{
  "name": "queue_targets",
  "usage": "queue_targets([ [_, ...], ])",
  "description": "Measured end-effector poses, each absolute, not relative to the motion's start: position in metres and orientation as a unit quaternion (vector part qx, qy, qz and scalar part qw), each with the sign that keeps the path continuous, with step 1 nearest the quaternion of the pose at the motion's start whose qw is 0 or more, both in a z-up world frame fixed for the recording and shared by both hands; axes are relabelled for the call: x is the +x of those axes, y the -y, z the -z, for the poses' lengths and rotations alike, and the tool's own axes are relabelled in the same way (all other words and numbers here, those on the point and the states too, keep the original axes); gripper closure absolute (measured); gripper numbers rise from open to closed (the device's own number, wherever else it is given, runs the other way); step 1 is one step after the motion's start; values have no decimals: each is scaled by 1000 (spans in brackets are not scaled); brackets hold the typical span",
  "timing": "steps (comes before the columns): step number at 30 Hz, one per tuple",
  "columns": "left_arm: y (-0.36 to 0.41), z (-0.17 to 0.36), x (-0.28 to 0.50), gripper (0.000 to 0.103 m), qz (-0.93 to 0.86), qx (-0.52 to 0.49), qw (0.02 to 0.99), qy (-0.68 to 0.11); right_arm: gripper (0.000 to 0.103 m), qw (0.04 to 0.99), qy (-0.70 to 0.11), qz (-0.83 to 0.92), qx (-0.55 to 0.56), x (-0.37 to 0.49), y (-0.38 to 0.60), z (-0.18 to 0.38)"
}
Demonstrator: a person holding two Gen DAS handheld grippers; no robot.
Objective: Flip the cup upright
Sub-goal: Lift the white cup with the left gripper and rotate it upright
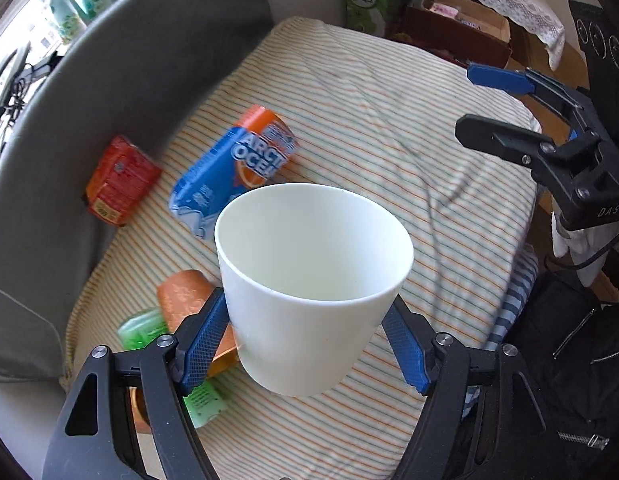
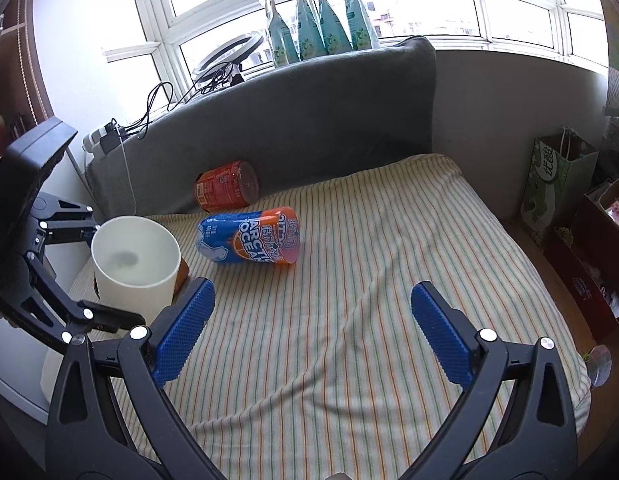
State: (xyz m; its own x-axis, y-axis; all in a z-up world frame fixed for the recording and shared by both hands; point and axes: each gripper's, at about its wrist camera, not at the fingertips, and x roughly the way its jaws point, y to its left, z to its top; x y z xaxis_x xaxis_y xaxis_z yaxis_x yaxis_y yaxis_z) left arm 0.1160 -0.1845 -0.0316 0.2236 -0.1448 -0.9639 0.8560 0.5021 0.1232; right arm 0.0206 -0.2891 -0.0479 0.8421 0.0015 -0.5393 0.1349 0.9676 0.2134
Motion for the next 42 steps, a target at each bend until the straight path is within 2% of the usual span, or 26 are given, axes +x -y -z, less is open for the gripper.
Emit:
queue_targets([
  [13,207,72,117,27,366,317,687,-542,3,950,-274,61,136,-10,312,51],
  [29,201,71,135,24,343,273,718,-540,3,941,-297,56,153,-4,307,62],
  [42,162,31,104,24,325,258,782,-465,3,864,-379,-29,329,54,298,103],
])
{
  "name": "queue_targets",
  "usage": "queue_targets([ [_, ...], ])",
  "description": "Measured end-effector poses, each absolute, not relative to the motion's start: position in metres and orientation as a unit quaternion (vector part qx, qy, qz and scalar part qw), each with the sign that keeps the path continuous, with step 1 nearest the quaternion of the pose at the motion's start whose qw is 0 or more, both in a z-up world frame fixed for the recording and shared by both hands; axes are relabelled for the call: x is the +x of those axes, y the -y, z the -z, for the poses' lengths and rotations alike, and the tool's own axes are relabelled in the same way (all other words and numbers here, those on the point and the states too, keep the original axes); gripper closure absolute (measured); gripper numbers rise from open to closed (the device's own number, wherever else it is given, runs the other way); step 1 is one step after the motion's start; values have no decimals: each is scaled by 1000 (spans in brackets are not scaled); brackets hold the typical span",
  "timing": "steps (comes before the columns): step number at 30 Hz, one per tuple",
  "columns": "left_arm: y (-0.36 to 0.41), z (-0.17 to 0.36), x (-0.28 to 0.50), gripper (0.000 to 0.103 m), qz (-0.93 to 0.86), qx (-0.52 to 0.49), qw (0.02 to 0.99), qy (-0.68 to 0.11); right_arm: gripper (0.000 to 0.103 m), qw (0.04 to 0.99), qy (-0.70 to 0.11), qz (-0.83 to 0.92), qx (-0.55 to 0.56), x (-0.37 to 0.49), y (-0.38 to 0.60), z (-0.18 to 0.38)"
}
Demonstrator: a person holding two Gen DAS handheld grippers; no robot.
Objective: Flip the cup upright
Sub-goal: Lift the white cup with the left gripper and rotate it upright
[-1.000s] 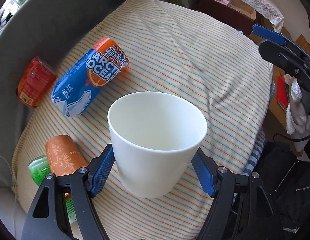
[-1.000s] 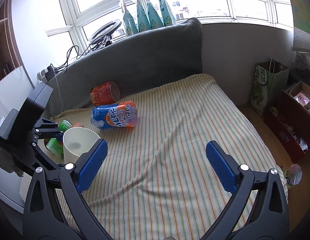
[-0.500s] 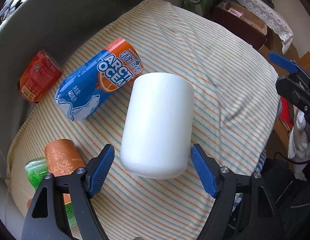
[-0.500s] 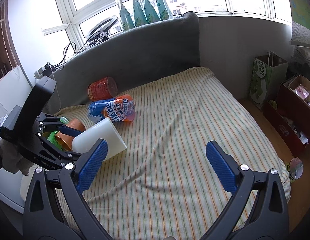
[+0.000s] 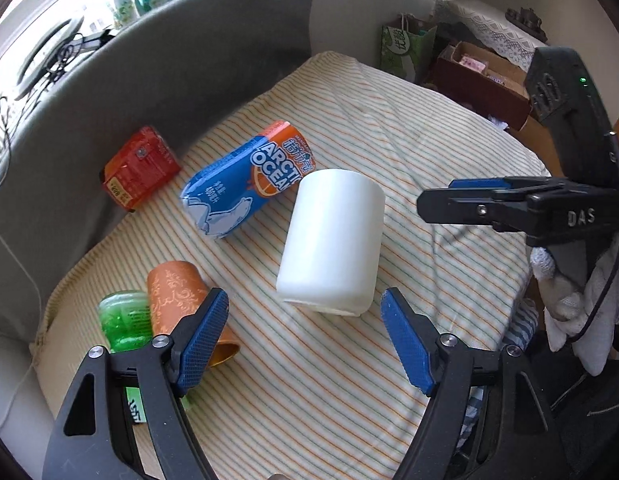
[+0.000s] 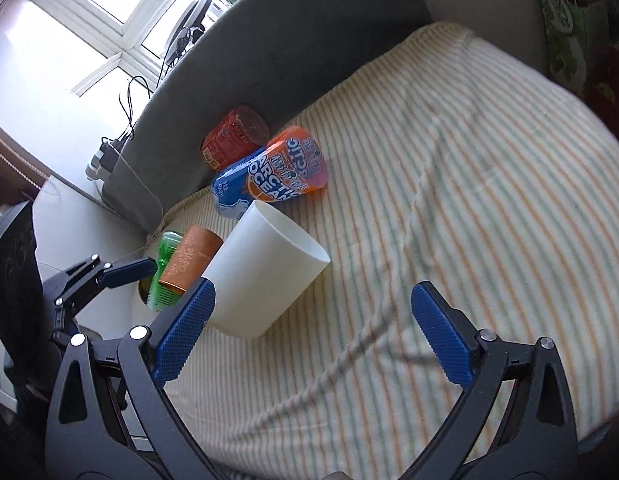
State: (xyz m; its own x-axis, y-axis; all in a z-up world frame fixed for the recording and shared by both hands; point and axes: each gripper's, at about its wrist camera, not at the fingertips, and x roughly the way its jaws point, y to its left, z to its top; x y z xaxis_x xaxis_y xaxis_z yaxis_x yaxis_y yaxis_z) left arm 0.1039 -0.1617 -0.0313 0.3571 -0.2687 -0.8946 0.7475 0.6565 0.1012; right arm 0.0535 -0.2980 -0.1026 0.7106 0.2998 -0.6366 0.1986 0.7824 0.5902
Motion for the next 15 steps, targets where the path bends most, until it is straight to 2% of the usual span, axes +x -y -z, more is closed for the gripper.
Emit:
queue_targets([
  [11,97,28,63,24,265,183,850,-417,3,816,-412,-24,405,99,287,130],
  [15,72,32,52,24,245,119,873,-406,3,810,-419,-30,409,110,279,133],
])
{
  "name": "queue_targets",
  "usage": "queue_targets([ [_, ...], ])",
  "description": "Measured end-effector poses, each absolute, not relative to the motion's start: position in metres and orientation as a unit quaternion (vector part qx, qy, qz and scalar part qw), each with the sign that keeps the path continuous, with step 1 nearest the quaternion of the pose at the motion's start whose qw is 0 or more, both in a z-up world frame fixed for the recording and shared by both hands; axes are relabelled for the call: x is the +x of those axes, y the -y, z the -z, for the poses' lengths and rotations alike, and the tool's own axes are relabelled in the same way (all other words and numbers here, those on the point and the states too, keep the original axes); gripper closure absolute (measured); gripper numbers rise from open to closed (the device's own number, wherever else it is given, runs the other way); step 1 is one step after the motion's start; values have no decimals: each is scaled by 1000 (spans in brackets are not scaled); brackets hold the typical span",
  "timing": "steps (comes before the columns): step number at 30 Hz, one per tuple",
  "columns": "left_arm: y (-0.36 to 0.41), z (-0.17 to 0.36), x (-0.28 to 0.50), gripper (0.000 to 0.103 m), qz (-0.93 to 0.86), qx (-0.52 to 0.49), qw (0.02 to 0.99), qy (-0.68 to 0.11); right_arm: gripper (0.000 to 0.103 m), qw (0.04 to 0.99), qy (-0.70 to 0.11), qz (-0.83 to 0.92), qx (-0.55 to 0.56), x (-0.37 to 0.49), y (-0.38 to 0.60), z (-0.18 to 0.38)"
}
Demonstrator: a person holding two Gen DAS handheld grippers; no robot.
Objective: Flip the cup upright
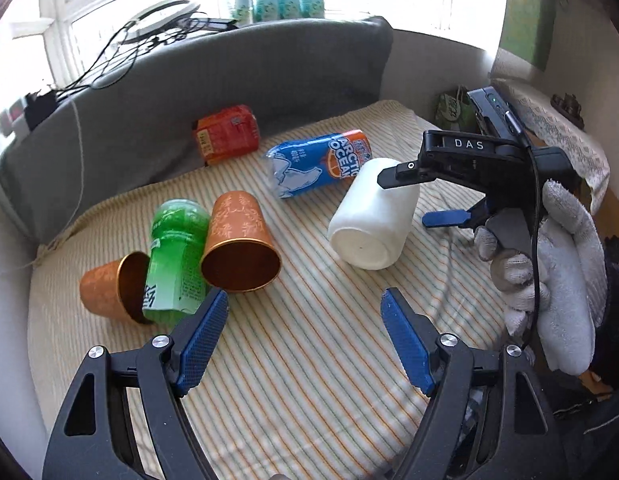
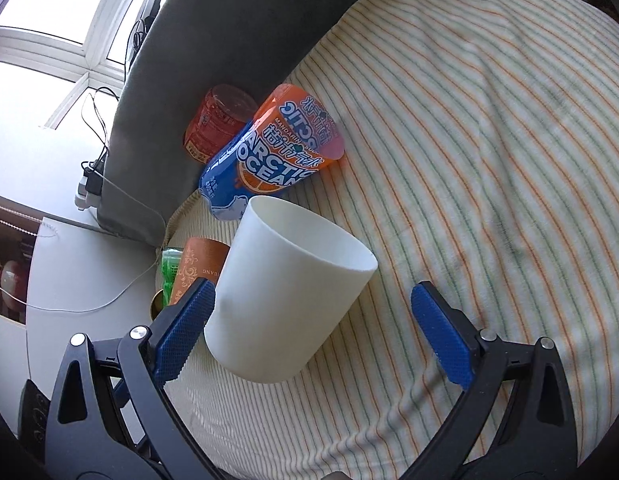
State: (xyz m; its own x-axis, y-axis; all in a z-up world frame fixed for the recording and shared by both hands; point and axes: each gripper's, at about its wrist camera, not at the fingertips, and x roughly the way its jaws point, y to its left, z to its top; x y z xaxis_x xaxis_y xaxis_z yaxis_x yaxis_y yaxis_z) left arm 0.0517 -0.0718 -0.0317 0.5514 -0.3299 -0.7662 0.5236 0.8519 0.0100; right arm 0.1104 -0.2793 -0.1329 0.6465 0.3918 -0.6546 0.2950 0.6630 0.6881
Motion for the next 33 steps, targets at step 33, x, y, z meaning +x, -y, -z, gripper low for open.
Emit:
queue_targets([
  [33,23,42,31,24,153,-8,908,-390,20,938,-330,-105,11,116,163,72],
])
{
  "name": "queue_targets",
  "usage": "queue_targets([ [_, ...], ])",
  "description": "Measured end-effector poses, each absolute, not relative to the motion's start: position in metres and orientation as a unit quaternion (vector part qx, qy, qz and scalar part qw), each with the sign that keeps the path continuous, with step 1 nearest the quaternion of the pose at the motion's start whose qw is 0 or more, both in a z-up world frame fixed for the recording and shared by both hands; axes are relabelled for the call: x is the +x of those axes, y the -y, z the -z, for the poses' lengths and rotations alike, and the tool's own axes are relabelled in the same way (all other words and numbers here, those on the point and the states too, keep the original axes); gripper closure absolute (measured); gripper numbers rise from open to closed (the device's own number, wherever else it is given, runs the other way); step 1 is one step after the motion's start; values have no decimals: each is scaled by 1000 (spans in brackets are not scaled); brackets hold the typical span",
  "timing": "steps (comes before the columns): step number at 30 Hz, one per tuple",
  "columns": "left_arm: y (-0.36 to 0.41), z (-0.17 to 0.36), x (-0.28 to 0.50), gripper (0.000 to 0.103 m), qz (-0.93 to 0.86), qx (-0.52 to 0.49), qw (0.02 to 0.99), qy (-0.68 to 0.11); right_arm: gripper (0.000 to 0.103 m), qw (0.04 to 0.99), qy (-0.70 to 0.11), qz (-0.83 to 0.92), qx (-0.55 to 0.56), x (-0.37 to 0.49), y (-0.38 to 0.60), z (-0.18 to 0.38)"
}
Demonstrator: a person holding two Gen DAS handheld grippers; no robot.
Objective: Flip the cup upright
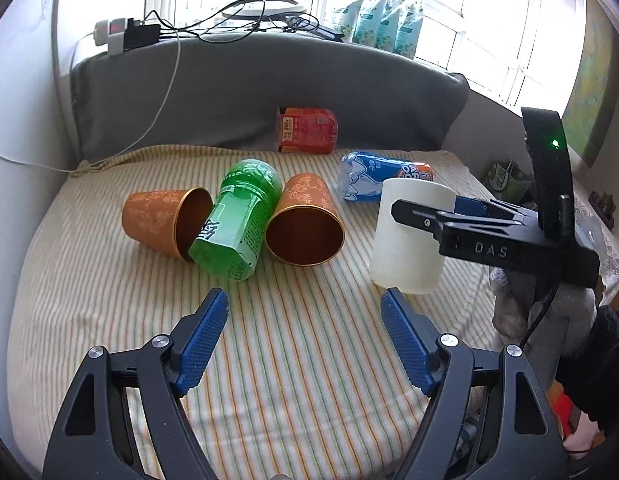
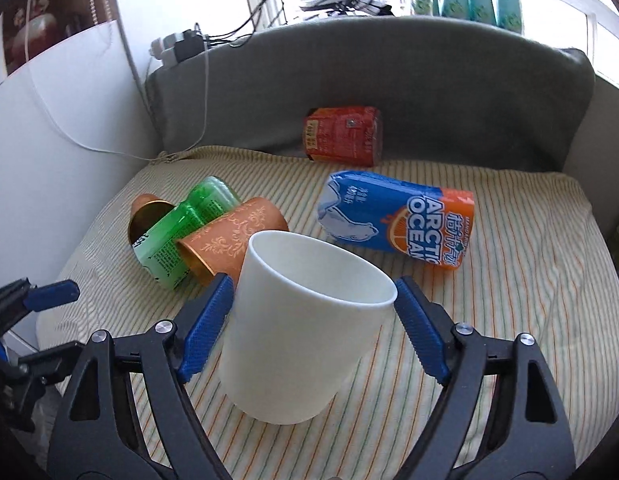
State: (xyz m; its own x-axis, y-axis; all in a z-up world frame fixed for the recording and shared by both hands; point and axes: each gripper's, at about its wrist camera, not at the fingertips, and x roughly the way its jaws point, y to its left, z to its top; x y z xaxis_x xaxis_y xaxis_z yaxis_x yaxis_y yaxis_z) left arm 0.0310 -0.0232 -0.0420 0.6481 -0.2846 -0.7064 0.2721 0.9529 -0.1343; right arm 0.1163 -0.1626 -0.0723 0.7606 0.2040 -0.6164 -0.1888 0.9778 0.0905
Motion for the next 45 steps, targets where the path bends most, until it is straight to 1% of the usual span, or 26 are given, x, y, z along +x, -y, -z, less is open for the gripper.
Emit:
queue_targets([
  [5,19,41,31,24,145,-12,910,-389,20,940,-309,-139,-36,98,141,74],
  [8,18,39,30,24,144,-12,911,-387,20,938,-309,-151,-46,91,132,77],
  [9,17,38,29,24,143,-12,911,-387,25,937,-310,-152,-45,90,131,78],
  [10,17,38,28,24,143,-11,911,-386,27,937,-312,-152,-45,90,130,79],
  [30,17,33,14,24,140,-11,916,-377,27,939,-303,-153,-49,55,125,82],
  [32,17,31,11,24,138,-11,917,-374,26,939,-302,-157,-48,52,125,80],
  [36,18,28,6,24,136,-11,920,-367,22,940,-295,-163,-46,42,126,75],
  [43,22,23,-4,24,134,-11,926,-352,21,943,-287,-165,-35,21,133,63],
  [44,23,21,-5,24,131,-8,928,-348,20,944,-285,-164,-33,17,135,61],
  [45,25,19,-7,24,129,-5,931,-342,16,945,-282,-161,-31,13,137,59],
])
